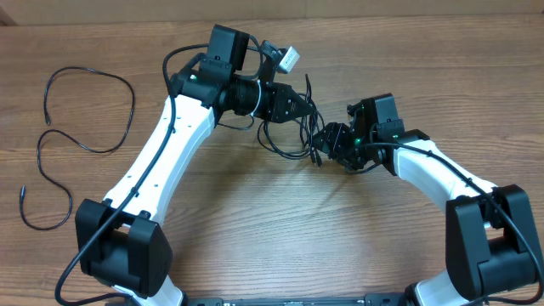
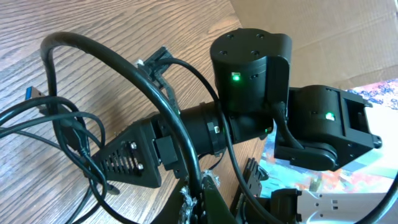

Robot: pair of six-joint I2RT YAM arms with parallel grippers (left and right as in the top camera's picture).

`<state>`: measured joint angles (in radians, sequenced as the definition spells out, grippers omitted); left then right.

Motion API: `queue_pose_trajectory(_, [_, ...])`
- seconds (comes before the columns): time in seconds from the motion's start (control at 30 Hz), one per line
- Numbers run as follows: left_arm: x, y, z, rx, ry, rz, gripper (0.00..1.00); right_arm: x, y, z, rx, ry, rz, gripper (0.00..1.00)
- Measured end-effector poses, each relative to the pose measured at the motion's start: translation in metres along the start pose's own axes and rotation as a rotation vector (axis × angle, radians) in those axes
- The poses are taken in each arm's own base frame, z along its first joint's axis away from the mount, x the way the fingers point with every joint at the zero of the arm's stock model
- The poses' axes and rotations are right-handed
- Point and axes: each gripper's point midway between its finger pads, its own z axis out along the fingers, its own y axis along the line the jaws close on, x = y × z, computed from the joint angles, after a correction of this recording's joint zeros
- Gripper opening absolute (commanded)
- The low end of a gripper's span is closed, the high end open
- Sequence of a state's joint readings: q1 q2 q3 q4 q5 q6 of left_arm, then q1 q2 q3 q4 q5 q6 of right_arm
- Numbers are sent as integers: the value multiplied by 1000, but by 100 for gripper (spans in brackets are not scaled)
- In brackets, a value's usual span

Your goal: Untangle cables

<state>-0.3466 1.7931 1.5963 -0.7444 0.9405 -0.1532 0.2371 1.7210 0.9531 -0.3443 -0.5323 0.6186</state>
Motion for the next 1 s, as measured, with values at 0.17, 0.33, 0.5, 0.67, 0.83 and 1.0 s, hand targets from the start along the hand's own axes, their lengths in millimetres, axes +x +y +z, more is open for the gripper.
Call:
queue_pose_trajectory(0.17, [2,1,0,-8,4,-8,4,2,4,0,-21,14,0,66])
queue_pose_trajectory(0.33, [4,3,0,-18,13,-21,4,3,3,0,-19,18,-21,61])
queue_pose_trajectory(0.5, [4,3,0,-14,14,-21,4,-9,-2,0,18,-44,-45,57])
queue_pose_trajectory(0.67, [3,-7,0,39,14,-12,4,-20,0,-1,25,-96,-65,51])
queue_pose_trajectory(0.83, [0,-27,-2,156,10,22,4,-26,-9,-2,74,-127,-63,45])
queue_pose_trajectory(1.0, [0,-37,-12,244,13,6,4,-24,-37,-6,214,-145,-27,41])
